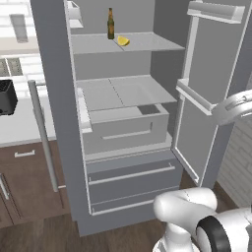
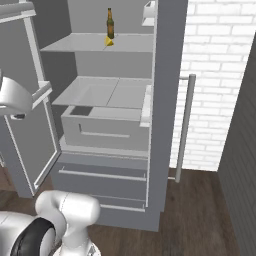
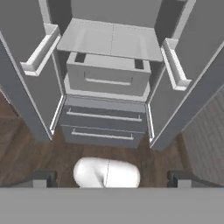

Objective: Grab a lemon wedge from the fridge and one ice cube from the ice bowl, and put them in the glass of lemonade.

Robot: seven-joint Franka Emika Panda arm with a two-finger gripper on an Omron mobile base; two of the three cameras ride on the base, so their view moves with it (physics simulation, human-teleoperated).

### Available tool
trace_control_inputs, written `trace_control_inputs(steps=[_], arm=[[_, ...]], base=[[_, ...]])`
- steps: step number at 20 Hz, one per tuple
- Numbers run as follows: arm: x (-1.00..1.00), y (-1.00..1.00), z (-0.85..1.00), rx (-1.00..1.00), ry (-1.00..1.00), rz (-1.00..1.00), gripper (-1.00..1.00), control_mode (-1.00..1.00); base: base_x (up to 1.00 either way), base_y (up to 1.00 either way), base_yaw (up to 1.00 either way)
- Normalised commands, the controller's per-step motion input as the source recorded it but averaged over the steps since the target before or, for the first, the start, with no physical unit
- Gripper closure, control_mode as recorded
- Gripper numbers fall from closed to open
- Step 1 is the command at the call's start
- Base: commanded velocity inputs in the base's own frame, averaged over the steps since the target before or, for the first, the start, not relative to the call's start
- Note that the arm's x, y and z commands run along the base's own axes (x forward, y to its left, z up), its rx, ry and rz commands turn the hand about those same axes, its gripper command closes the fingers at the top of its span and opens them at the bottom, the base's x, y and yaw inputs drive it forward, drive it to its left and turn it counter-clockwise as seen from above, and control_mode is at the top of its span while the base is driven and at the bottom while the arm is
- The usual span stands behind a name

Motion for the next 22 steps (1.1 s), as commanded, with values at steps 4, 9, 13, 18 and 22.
trace_control_inputs(steps=[4,9,13,18,22], arm=[[0.33,0.0,-0.74,0.04,0.0,-0.13,-1.0,-1.0],[0.52,-0.06,-0.81,0.14,-0.03,-0.05,-1.0,-1.0],[0.08,-0.25,-0.29,0.16,0.0,-0.01,-1.0,-1.0],[0.33,-0.01,-0.16,0.01,0.0,0.0,-1.0,-1.0],[0.46,0.0,0.02,0.0,0.0,0.0,-1.0,-1.0]], base=[[0.0,0.0,0.0],[0.0,0.0,0.0],[0.0,0.0,0.0],[0.0,0.0,0.0],[0.0,0.0,0.0]])
